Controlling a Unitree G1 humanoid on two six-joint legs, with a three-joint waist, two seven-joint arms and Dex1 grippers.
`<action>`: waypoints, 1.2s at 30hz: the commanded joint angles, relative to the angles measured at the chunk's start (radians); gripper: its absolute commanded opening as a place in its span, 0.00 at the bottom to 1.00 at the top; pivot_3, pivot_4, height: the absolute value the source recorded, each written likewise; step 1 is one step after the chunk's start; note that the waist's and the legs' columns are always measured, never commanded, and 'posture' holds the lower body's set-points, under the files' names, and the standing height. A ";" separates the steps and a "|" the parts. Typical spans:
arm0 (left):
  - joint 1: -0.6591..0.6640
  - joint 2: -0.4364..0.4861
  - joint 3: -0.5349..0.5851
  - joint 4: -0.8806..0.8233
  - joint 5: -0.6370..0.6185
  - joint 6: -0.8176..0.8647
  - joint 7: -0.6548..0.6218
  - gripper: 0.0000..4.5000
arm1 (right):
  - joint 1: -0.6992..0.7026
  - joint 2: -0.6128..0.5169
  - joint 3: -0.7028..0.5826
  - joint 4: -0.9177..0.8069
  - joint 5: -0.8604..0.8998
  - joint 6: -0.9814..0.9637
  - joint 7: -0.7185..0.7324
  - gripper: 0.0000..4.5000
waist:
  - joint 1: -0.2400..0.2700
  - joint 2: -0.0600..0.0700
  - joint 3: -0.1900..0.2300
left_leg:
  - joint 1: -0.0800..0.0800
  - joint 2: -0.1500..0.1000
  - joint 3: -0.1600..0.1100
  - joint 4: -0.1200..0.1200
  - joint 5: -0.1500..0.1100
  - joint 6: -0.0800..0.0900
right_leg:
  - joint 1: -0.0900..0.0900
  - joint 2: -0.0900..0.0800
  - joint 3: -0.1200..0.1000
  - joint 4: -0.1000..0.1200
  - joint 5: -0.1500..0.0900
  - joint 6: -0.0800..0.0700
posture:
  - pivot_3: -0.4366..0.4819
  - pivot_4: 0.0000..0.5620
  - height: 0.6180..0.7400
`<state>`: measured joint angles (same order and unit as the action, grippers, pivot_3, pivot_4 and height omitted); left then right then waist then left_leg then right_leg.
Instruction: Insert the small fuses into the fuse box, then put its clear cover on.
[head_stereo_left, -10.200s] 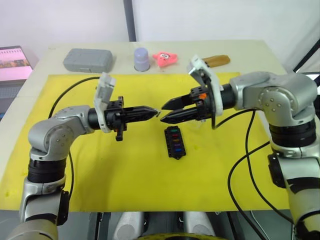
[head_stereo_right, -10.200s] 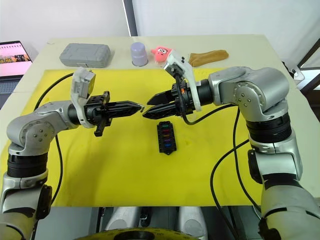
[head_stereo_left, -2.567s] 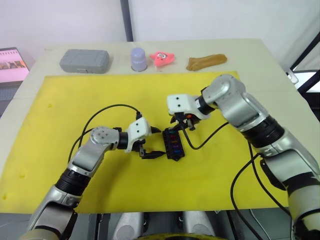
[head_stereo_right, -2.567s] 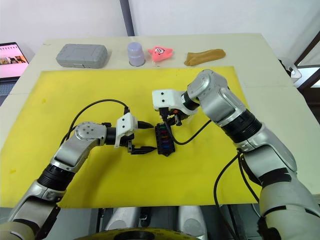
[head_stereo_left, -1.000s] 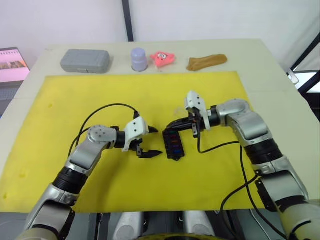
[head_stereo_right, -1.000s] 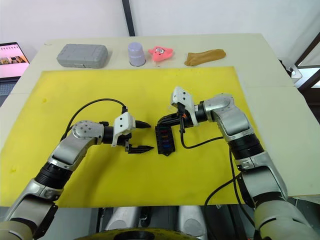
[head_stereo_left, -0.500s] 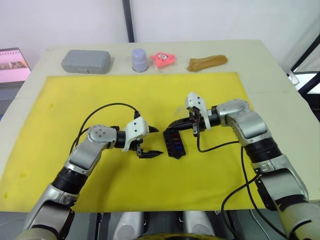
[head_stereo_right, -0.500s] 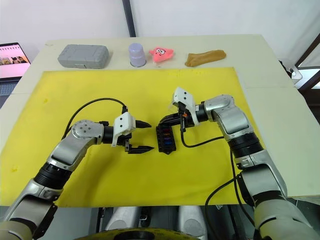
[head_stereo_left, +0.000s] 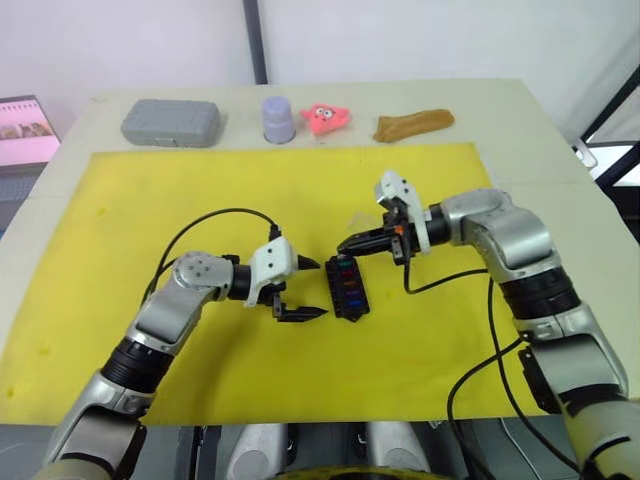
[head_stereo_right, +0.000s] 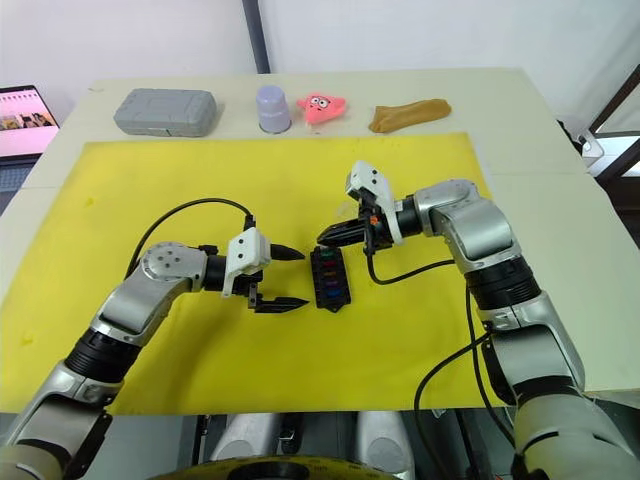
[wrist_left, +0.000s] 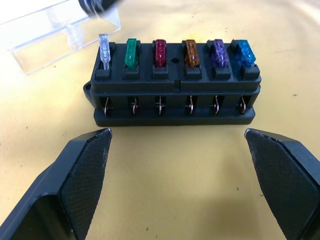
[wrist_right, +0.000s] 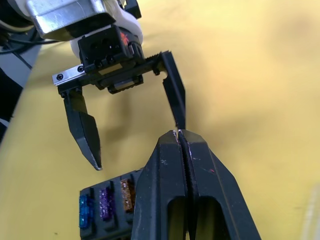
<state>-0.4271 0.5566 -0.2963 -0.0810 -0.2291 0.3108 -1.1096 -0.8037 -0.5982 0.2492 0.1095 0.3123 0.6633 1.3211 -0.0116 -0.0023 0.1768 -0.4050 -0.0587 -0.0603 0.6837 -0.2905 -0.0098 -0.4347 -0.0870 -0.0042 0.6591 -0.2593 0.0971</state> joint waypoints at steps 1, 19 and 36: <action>-0.001 0.010 0.031 -0.021 -0.015 -0.008 -0.004 1.00 | -0.039 -0.033 0.018 -0.035 -0.052 -0.093 0.008 0.01 | 0.000 0.000 0.000 | 0.000 0.000 0.000 0.000 0.000 0.000 | 0.000 0.000 0.000 0.000 0.000 0.000 | 0.48 0.27 0.93; -0.001 0.008 0.030 -0.016 -0.006 -0.017 0.004 1.00 | -0.081 -0.014 0.085 0.018 -0.147 -0.145 -0.005 0.70 | 0.000 0.000 0.000 | 0.000 0.000 0.000 0.000 0.000 0.000 | 0.000 0.000 0.000 0.000 0.000 0.000 | 0.48 0.27 0.93; -0.007 0.006 0.029 -0.010 -0.004 -0.022 0.009 1.00 | -0.074 -0.033 0.107 0.026 -0.185 -0.171 0.036 0.26 | 0.000 0.000 0.000 | 0.000 0.000 0.000 0.000 0.000 0.000 | 0.000 0.000 0.000 0.000 0.000 0.000 | 0.48 0.27 0.93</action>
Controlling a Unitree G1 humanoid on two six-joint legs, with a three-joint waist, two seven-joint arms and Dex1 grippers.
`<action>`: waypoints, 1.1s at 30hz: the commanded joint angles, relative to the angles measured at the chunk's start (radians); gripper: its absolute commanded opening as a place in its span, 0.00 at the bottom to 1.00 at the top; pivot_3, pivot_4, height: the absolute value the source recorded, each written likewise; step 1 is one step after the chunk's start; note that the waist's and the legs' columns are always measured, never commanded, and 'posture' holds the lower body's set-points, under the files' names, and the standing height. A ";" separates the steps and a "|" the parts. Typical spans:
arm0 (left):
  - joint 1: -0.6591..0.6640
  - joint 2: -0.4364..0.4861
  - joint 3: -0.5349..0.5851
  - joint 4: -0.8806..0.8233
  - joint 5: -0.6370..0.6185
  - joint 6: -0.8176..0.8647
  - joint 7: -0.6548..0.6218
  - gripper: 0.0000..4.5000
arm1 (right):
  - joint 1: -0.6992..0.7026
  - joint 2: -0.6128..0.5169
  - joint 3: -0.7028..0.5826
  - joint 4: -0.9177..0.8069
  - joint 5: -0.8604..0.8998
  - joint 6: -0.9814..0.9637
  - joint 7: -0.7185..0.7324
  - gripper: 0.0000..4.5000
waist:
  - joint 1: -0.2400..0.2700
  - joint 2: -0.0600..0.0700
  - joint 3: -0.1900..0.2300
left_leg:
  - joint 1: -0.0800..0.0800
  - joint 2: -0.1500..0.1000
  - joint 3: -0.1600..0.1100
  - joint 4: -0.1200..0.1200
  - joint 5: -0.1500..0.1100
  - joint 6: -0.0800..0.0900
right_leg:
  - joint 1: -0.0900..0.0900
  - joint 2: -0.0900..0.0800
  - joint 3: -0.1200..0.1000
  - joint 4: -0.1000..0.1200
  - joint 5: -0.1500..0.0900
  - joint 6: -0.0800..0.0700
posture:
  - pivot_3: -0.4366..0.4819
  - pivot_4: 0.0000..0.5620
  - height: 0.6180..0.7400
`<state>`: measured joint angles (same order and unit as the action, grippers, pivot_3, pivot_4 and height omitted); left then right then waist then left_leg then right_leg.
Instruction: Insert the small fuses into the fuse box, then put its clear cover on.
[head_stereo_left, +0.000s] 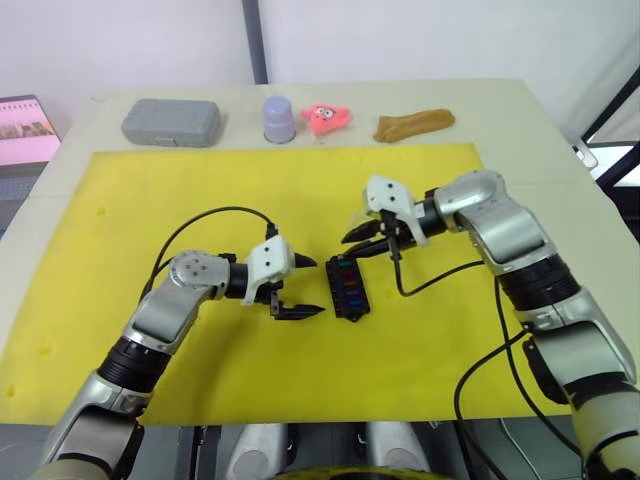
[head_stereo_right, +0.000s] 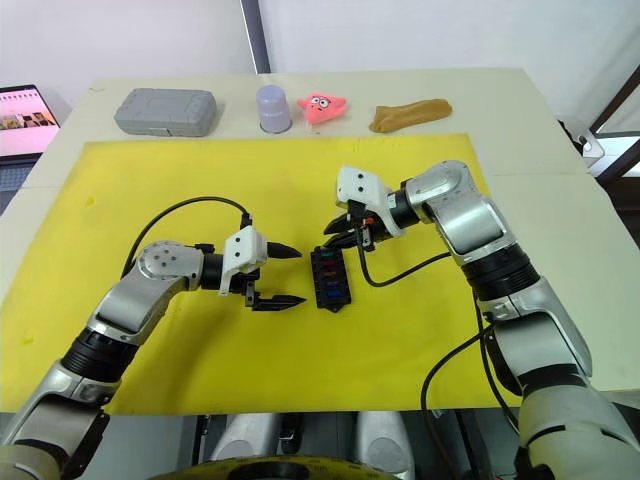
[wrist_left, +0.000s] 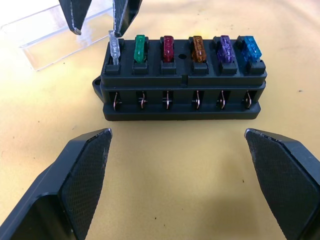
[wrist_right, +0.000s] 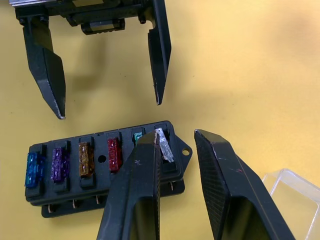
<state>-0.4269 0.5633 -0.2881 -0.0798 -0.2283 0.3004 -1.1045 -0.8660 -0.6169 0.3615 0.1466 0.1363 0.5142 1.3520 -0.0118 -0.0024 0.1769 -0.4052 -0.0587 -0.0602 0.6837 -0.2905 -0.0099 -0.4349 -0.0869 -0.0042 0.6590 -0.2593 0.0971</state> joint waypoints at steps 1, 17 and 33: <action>-0.007 -0.001 0.021 -0.011 -0.005 -0.012 0.004 1.00 | -0.011 -0.015 -0.004 -0.009 -0.013 -0.025 0.006 0.26 | 0.000 0.000 0.000 | 0.000 0.000 0.000 0.000 0.000 0.000 | 0.000 0.000 0.000 0.000 0.000 0.000 | 0.48 0.27 0.93; -0.011 -0.003 0.020 -0.010 -0.003 -0.014 0.008 1.00 | -0.009 -0.006 0.018 0.021 -0.055 -0.076 0.006 0.26 | 0.000 0.000 0.000 | 0.000 0.000 0.000 0.000 0.000 0.000 | 0.000 0.000 0.000 0.000 0.000 0.000 | 0.48 0.27 0.93; -0.008 -0.008 0.022 0.001 0.000 -0.026 0.015 1.00 | -0.014 -0.015 -0.014 -0.047 -0.006 -0.033 0.040 0.00 | 0.001 0.000 0.000 | 0.000 0.000 0.000 0.000 0.000 0.000 | 0.000 0.000 0.000 0.000 0.000 0.000 | 0.48 0.27 0.93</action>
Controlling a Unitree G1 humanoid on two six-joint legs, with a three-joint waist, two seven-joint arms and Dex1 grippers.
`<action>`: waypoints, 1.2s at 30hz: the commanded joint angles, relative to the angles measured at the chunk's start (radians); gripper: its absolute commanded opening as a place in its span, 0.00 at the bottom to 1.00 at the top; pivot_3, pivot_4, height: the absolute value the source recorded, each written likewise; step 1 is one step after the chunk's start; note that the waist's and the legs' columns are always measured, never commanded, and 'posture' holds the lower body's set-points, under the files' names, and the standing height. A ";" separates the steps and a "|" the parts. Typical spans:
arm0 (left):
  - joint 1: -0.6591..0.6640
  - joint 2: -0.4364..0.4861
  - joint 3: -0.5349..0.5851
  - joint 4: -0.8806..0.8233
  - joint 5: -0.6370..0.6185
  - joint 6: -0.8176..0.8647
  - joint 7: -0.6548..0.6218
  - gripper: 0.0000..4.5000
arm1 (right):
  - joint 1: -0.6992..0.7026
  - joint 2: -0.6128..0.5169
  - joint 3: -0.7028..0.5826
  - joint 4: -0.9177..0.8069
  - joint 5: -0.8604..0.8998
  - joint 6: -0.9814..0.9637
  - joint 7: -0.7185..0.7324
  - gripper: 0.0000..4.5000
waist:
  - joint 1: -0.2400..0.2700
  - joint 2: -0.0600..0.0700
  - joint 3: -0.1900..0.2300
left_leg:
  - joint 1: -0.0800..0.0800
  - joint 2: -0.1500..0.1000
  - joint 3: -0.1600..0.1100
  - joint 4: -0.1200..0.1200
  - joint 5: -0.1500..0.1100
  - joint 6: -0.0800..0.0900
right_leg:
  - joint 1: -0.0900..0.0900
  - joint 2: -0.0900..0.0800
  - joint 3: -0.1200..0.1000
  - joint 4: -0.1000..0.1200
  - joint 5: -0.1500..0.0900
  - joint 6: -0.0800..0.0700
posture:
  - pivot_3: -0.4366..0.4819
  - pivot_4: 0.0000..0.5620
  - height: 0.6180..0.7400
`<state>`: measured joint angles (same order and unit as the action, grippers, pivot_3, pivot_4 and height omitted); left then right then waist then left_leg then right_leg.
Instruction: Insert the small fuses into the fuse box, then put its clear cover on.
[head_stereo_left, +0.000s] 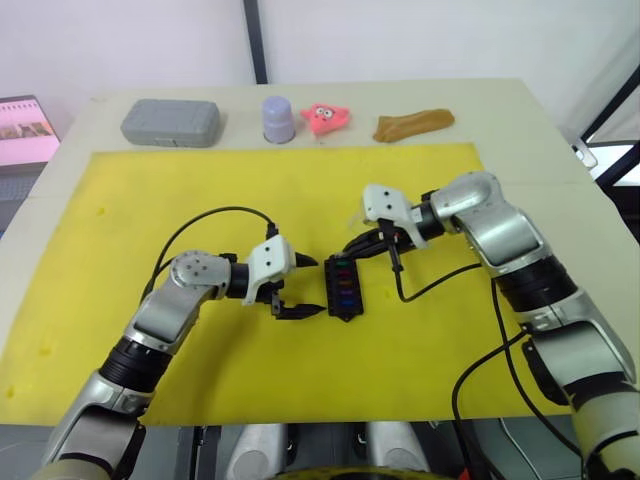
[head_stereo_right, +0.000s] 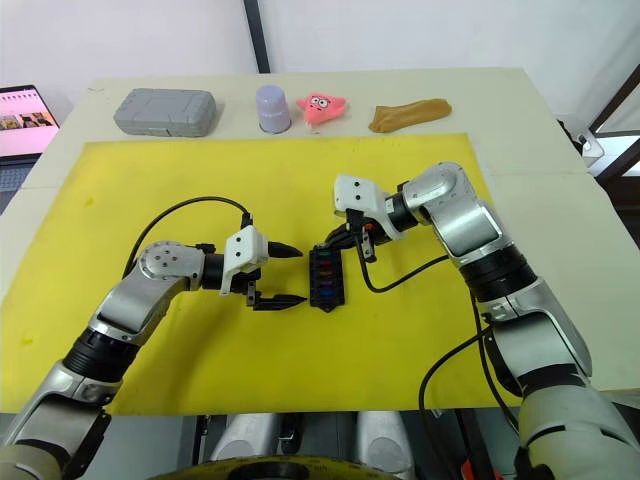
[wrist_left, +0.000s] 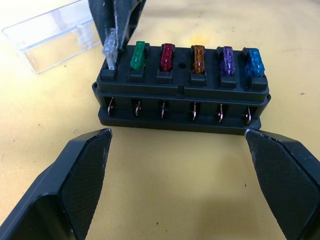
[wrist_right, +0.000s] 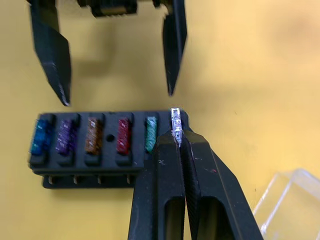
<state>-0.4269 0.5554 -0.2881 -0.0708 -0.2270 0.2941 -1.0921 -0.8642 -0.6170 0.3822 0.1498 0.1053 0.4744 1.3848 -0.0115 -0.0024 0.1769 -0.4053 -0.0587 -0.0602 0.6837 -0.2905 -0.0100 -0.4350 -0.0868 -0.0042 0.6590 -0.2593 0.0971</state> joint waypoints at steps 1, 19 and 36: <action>-0.008 0.000 0.021 -0.008 -0.001 -0.021 0.002 1.00 | -0.017 -0.016 -0.037 -0.053 0.028 0.013 0.008 0.00 | 0.000 0.000 0.000 | 0.000 0.000 0.000 0.000 0.000 0.000 | 0.000 0.000 0.000 0.000 0.000 0.000 | 0.48 0.27 0.93; -0.008 0.001 0.020 -0.002 0.000 -0.027 0.004 1.00 | -0.022 -0.012 -0.006 -0.043 -0.011 0.059 -0.040 0.00 | 0.000 0.000 0.000 | 0.000 0.000 0.000 0.000 0.000 0.000 | 0.000 0.000 0.000 0.000 0.000 0.000 | 0.48 0.27 0.93; -0.013 0.000 0.017 0.001 0.001 -0.031 0.002 1.00 | 0.003 -0.013 0.007 -0.082 -0.010 0.079 -0.052 0.00 | 0.000 0.000 0.000 | 0.000 0.000 0.000 0.000 0.000 0.000 | 0.000 0.000 0.000 0.000 0.000 0.000 | 0.48 0.27 0.93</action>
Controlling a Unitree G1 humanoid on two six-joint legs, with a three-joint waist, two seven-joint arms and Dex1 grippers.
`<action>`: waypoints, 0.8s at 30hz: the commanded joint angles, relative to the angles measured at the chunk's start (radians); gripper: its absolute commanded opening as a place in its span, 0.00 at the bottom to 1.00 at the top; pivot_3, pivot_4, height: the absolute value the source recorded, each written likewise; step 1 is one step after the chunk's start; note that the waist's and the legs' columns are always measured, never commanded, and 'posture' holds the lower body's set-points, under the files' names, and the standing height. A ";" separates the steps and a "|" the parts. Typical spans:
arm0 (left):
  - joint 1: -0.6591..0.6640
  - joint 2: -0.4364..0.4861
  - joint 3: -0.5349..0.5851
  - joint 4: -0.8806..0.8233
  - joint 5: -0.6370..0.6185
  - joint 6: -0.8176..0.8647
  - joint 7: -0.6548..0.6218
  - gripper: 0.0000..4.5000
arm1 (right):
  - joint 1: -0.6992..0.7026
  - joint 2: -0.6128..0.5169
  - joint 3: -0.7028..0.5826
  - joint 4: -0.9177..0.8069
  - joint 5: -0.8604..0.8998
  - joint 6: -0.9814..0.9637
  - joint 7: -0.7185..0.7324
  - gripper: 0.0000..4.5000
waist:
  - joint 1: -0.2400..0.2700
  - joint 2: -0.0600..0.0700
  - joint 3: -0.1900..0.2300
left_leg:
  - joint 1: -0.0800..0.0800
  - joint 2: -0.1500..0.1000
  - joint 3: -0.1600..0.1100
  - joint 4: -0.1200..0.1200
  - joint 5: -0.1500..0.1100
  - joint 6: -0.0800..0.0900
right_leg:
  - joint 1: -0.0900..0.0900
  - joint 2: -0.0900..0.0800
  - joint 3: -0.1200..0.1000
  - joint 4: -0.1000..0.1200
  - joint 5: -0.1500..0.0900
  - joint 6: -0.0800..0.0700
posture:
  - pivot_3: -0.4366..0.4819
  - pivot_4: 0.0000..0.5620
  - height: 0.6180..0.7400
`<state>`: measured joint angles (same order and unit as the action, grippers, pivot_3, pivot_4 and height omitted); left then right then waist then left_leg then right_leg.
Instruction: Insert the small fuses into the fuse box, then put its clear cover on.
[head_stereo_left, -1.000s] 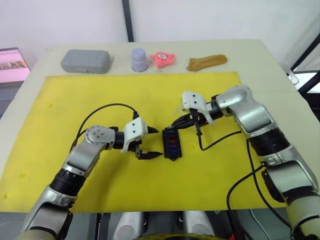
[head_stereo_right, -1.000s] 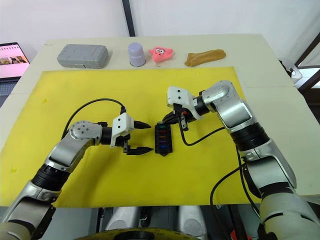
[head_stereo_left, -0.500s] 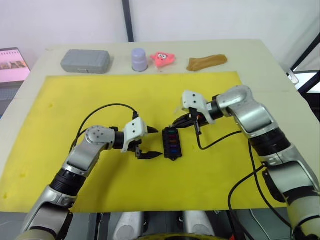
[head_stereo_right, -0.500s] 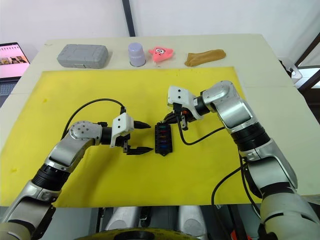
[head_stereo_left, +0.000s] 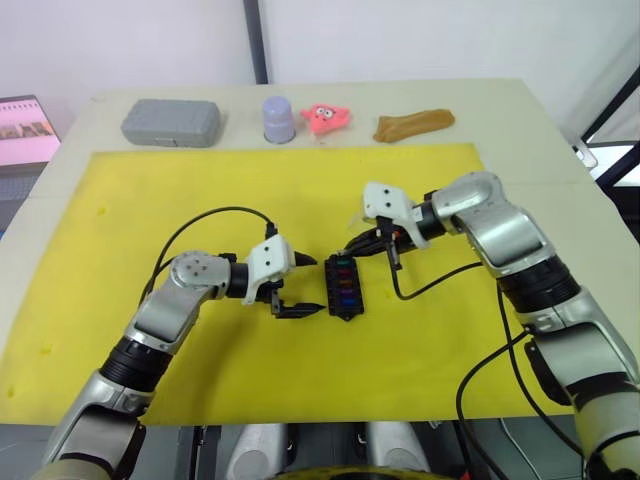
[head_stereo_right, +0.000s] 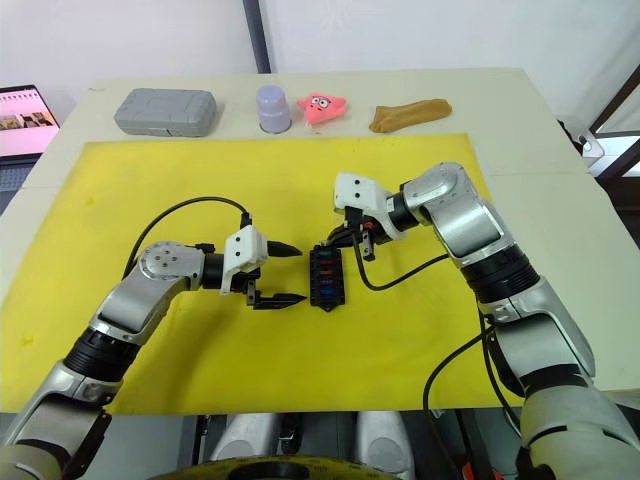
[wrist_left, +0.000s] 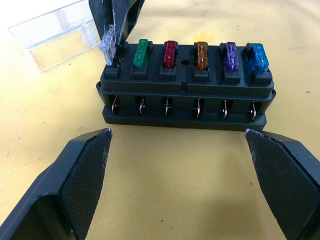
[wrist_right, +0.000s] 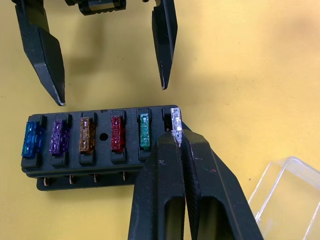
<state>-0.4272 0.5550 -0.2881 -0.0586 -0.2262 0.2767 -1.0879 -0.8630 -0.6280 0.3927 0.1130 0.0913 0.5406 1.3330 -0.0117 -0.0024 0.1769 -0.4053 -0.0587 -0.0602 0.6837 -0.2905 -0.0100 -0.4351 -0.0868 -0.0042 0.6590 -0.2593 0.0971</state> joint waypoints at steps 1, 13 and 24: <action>-0.012 0.001 0.017 -0.011 0.000 -0.014 -0.002 1.00 | 0.002 -0.002 -0.004 -0.050 0.008 0.016 0.001 0.00 | 0.000 0.000 0.000 | 0.000 0.000 0.000 0.000 0.000 0.000 | 0.000 0.000 0.000 0.000 0.000 0.000 | 0.48 0.27 0.93; -0.015 -0.001 0.016 -0.008 0.001 -0.014 -0.002 1.00 | 0.003 -0.009 -0.003 -0.064 0.002 0.015 0.001 0.00 | 0.000 0.000 0.000 | 0.000 0.000 0.000 0.000 0.000 0.000 | 0.000 0.000 0.000 0.000 0.000 0.000 | 0.48 0.27 0.93; -0.014 -0.002 0.016 -0.010 0.002 -0.012 0.002 1.00 | 0.008 -0.007 0.010 -0.055 -0.021 0.003 -0.018 0.00 | 0.000 0.000 0.000 | 0.000 0.000 0.000 0.000 0.000 0.000 | 0.000 0.000 0.000 0.000 0.000 0.000 | 0.48 0.27 0.93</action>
<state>-0.4279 0.5540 -0.2882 -0.0563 -0.2261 0.2766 -1.0872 -0.8514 -0.6287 0.4035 0.0840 0.0814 0.5532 1.3199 -0.0115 -0.0024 0.1769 -0.4053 -0.0587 -0.0602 0.6837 -0.2905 -0.0100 -0.4350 -0.0868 -0.0042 0.6590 -0.2593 0.0971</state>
